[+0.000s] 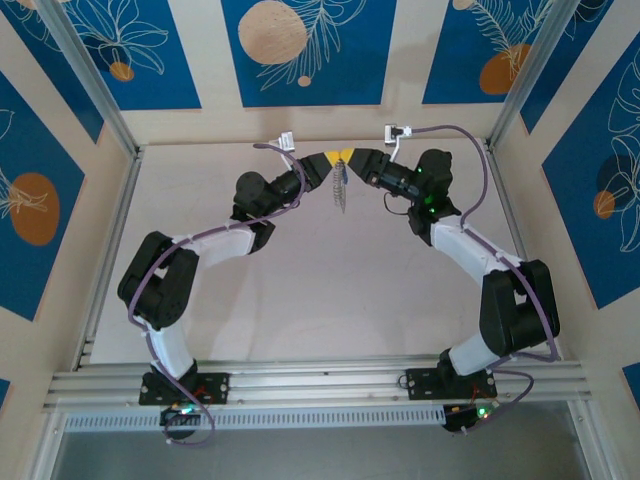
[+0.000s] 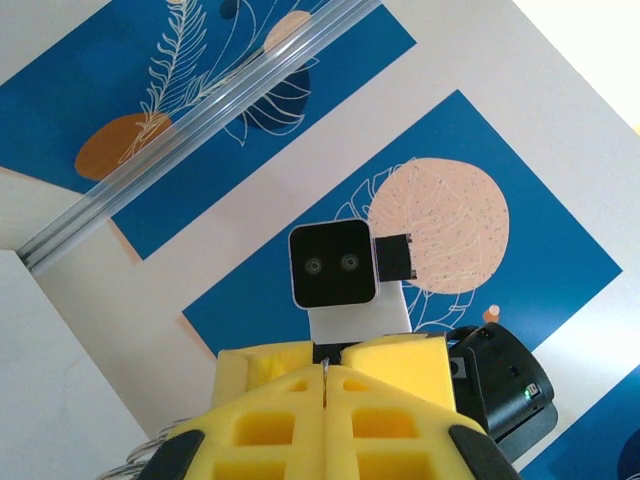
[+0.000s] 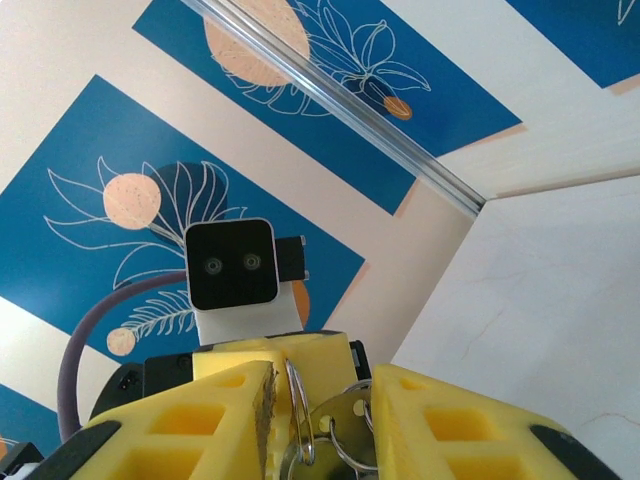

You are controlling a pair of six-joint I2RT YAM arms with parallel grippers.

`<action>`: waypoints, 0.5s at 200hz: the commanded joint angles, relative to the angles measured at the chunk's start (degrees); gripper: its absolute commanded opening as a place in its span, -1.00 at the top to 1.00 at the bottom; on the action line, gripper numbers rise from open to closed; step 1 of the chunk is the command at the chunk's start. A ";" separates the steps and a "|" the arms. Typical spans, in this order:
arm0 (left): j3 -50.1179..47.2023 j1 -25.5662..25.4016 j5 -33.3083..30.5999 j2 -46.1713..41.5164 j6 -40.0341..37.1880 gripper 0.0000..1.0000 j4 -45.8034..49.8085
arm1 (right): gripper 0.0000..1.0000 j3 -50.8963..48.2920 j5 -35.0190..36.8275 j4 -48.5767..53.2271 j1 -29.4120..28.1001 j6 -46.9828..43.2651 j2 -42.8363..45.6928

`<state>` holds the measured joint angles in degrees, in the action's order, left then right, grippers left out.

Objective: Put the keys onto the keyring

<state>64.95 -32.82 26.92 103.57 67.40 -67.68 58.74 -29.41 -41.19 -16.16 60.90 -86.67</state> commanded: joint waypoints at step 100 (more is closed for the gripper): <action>0.27 -1.06 0.28 -2.54 -1.01 1.00 -1.98 | 0.66 -0.84 -0.38 -1.67 0.77 0.81 2.08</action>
<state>64.95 -32.93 26.89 103.55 67.35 -66.85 57.25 -29.43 -41.23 -15.90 61.10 -85.58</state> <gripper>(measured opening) 0.049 0.164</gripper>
